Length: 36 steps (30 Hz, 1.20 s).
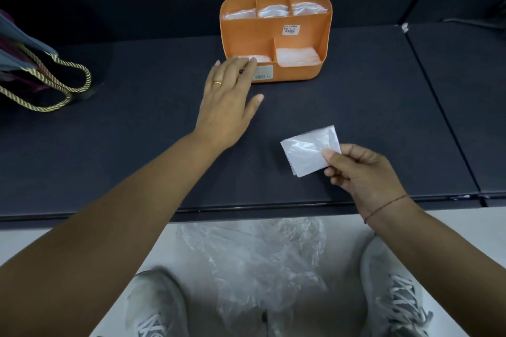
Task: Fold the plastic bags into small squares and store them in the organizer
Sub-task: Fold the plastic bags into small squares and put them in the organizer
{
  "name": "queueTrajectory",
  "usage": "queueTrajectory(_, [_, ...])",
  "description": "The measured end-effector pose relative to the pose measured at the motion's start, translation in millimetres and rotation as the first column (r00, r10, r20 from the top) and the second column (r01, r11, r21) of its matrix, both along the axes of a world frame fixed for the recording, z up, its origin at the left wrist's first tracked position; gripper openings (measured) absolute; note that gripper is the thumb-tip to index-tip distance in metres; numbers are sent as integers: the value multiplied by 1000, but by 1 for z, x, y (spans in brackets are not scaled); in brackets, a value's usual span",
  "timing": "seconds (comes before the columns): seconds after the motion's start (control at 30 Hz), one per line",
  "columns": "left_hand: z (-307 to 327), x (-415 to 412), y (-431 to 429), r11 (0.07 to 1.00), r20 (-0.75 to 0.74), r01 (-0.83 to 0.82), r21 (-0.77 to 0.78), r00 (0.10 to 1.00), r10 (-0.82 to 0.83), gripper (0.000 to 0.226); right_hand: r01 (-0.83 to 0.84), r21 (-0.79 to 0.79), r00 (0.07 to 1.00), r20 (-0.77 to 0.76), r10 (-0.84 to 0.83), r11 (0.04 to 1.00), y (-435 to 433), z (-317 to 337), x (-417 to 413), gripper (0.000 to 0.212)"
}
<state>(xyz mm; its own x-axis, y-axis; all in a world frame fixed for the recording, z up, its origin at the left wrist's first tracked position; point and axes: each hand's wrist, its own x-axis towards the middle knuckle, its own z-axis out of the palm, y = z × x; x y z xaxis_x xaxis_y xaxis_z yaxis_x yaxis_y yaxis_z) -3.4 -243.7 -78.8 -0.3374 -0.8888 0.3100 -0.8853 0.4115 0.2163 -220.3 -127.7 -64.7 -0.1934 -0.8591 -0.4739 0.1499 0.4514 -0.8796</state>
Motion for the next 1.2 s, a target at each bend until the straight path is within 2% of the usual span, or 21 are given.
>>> queueTrajectory(0.13, [-4,4,-4,1000,7,-3,2,1000,3,58,-20,-2,1000,-20,20,1000,3,-1,2,7])
queueTrajectory(0.27, [-7,9,-6,997,-2,-29,-70,1000,29,57,-30,-1,999,-34,30,1000,1,-1,1,7])
queueTrajectory(0.4, [-7,16,-20,999,6,6,-37,1000,-6,55,-45,-7,998,-35,45,999,2,-2,4,7])
queueTrajectory(0.5, [-4,17,-32,999,-72,21,-26,997,-22,45,-54,-12,998,-31,53,998,3,-1,5,7])
queueTrajectory(0.6, [-3,14,-32,993,-109,-15,-117,994,2,32,-40,-17,999,-17,40,999,2,1,4,7])
queueTrajectory(0.7, [-5,13,-20,971,-54,12,-238,998,-25,25,-14,-28,1000,-12,14,1000,-1,4,3,7])
queueTrajectory(0.87, [-5,6,29,878,-40,51,-476,996,-80,12,27,-109,999,-26,-30,994,-12,18,4,12])
queueTrajectory(1.0, [-2,-6,77,852,-75,53,-521,991,-107,25,-15,-183,998,-67,2,983,-27,31,7,13])
queueTrajectory(1.07, [-2,-3,95,878,-113,48,-477,987,-116,18,-70,-206,993,-107,49,976,-38,35,13,13])
queueTrajectory(1.1, [0,1,101,902,-148,23,-431,984,-96,23,-103,-211,988,-133,76,972,-43,37,18,14])
queueTrajectory(1.2, [8,14,101,966,-268,-71,-248,963,2,65,-197,-201,956,-257,142,960,-60,35,38,13])
